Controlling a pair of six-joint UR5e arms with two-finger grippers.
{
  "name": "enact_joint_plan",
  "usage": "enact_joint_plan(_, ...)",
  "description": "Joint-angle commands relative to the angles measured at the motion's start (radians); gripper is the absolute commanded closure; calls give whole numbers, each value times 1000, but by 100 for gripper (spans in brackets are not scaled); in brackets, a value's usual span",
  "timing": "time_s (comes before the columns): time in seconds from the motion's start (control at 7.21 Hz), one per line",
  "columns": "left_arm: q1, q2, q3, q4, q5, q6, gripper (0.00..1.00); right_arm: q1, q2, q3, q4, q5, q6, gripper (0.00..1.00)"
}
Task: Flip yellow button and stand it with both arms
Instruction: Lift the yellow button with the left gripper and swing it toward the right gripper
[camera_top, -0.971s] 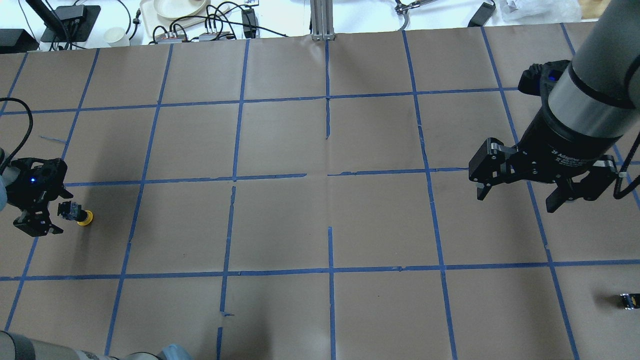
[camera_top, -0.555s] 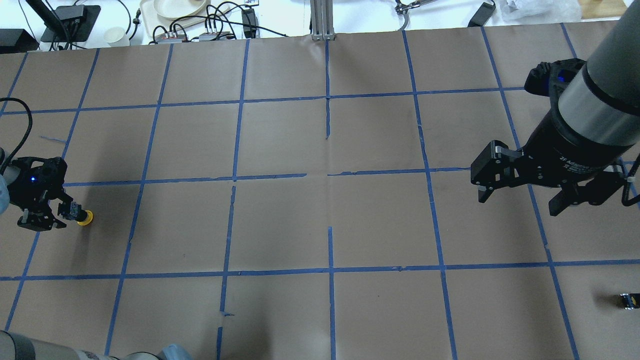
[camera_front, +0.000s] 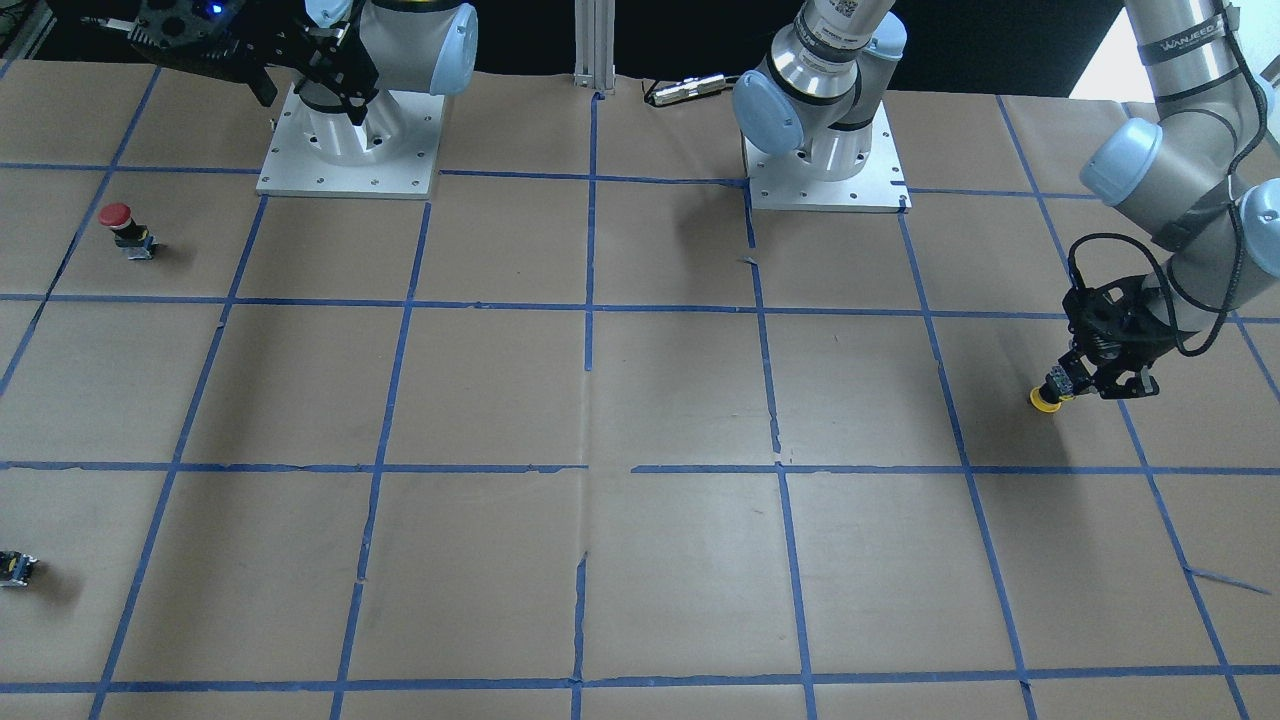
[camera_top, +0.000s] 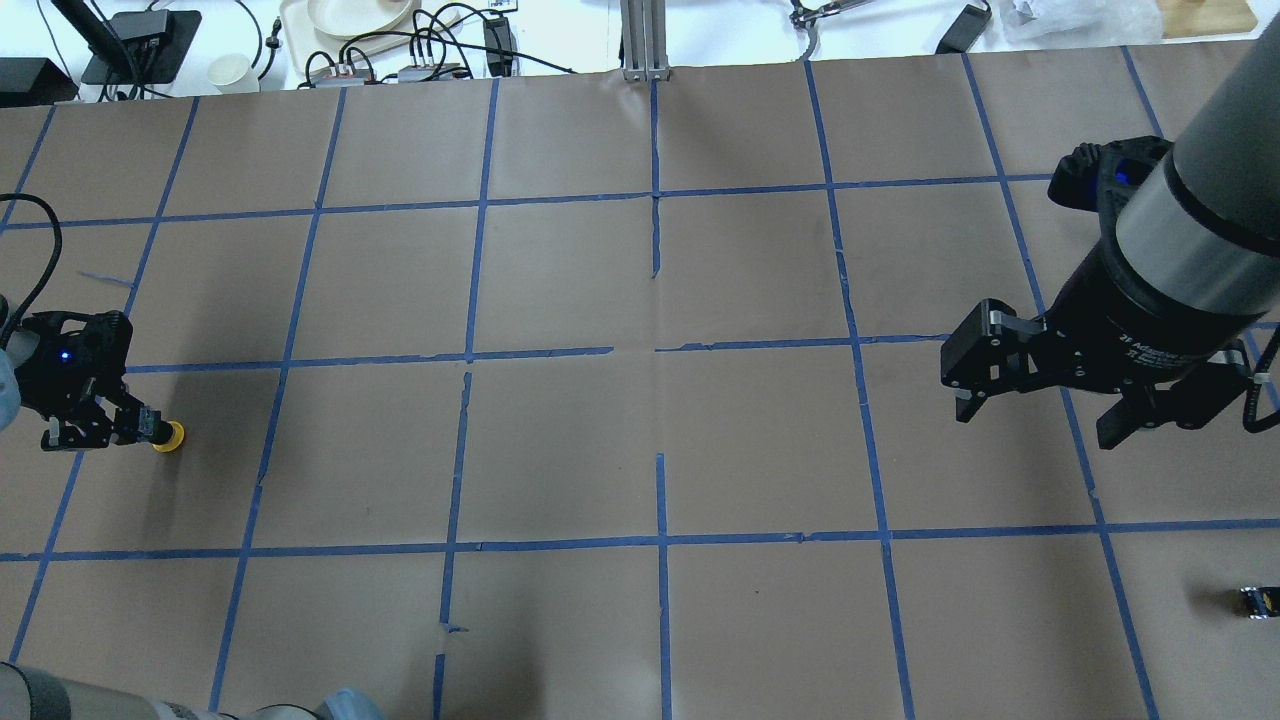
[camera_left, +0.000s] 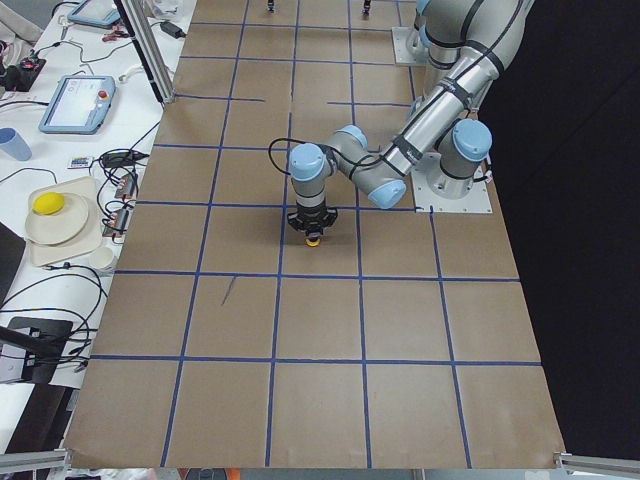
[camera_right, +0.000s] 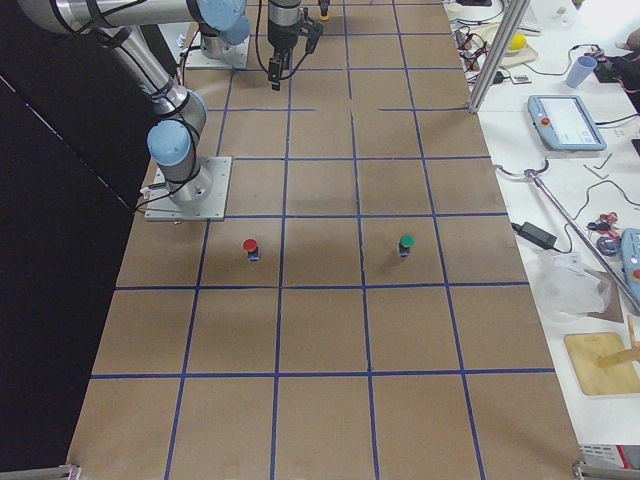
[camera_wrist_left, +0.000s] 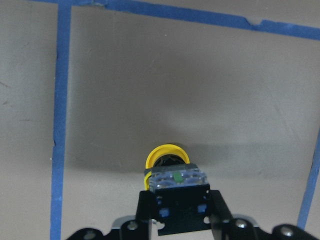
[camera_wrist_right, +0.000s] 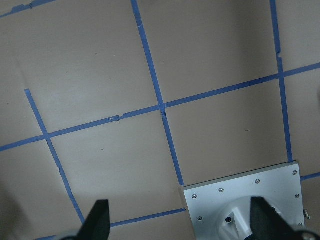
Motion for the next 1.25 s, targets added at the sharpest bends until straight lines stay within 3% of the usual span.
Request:
enact_joint_plan(0.0,-11,85,53,-215,-131,-82,78,0,1,7,-6,1,0,0)
enact_joint_plan(0.42,-75,212,67,-616,-426,-285,78,-3,5,-2,-9,27,32,0)
enact_joint_plan(0.83,-239,304,70,-952,-765,-574,78,-9,49,-25,-58,433,482,0)
enact_joint_plan(1.11,-358,346,71,-1049,-1001,-855,78,-9,92,-41,-163,602,773,0)
